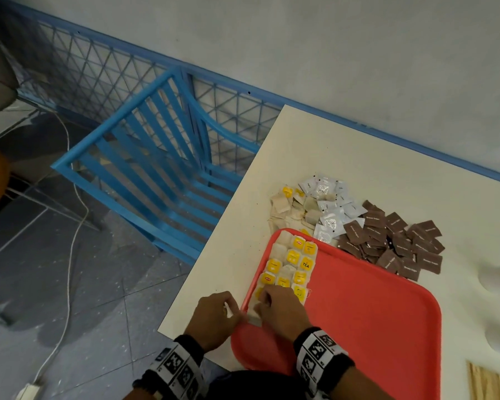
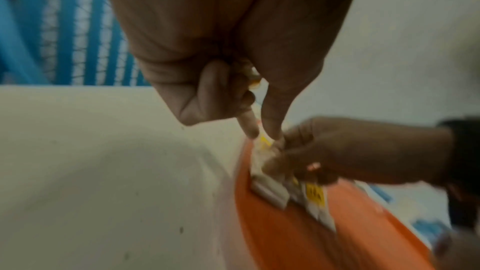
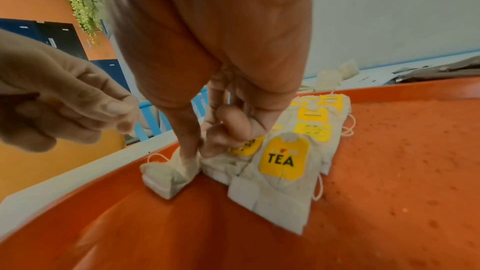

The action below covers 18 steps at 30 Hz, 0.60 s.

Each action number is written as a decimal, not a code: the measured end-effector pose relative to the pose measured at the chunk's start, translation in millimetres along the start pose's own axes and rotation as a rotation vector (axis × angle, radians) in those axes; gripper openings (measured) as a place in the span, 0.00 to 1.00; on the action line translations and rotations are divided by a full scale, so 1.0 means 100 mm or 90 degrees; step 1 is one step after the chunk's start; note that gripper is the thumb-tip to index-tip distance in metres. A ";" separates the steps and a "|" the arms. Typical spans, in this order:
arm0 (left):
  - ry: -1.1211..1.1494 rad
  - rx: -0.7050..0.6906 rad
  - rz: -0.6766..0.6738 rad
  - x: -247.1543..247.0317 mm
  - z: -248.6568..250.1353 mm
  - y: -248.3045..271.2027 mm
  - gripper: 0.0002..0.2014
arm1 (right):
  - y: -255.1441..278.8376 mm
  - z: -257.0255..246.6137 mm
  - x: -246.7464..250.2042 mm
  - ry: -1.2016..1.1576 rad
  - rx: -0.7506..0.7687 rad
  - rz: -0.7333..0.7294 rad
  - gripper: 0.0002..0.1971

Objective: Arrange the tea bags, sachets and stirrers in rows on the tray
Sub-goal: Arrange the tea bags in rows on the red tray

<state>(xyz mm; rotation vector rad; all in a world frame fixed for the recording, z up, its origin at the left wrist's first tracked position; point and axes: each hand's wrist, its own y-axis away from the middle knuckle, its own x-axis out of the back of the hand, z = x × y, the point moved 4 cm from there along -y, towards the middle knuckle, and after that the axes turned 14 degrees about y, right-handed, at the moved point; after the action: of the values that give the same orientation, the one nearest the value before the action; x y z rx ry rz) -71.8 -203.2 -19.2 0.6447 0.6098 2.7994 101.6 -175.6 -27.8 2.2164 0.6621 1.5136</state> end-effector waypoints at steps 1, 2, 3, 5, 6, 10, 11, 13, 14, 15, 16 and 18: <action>0.000 0.015 0.008 -0.05 -0.03 -0.01 0.16 | 0.02 0.00 0.02 -0.005 0.000 0.004 0.10; 0.000 0.029 0.016 -0.08 -0.05 -0.02 0.18 | 0.04 0.02 0.05 -0.005 -0.001 0.013 0.10; -0.002 0.038 0.023 -0.11 -0.07 -0.03 0.18 | 0.06 0.03 0.09 -0.004 0.002 0.022 0.09; -0.010 0.045 0.037 -0.13 -0.07 -0.05 0.18 | 0.12 0.10 0.17 0.017 0.019 0.017 0.07; -0.009 0.048 0.047 -0.12 -0.06 -0.07 0.17 | 0.17 0.11 0.19 0.037 0.041 -0.008 0.05; 0.037 0.095 0.075 -0.02 0.02 -0.12 0.19 | 0.31 0.08 0.09 0.094 0.143 -0.145 0.12; 0.089 0.122 0.070 0.01 0.04 -0.13 0.21 | 0.32 0.06 0.07 0.101 0.146 -0.161 0.13; 0.277 0.196 0.048 0.05 0.07 -0.13 0.26 | 0.33 0.04 0.05 0.111 0.140 -0.169 0.13; 0.376 0.235 0.033 0.06 0.10 -0.11 0.28 | 0.33 0.03 0.06 0.105 0.141 -0.163 0.13; 0.463 0.267 0.017 0.06 0.11 -0.09 0.29 | 0.33 0.02 0.06 0.093 0.140 -0.154 0.13; 0.538 0.291 0.002 0.06 0.14 -0.07 0.30 | 0.32 0.04 0.07 0.083 0.138 -0.140 0.12; 0.653 0.319 -0.031 0.03 0.20 -0.05 0.30 | 0.35 0.09 0.10 0.093 0.126 -0.126 0.11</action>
<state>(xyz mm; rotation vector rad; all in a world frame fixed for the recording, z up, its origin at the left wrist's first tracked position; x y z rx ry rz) -65.0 -191.0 -3.8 -0.8322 1.4659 2.7554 118.9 -198.5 -3.9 2.1164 1.0866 1.5758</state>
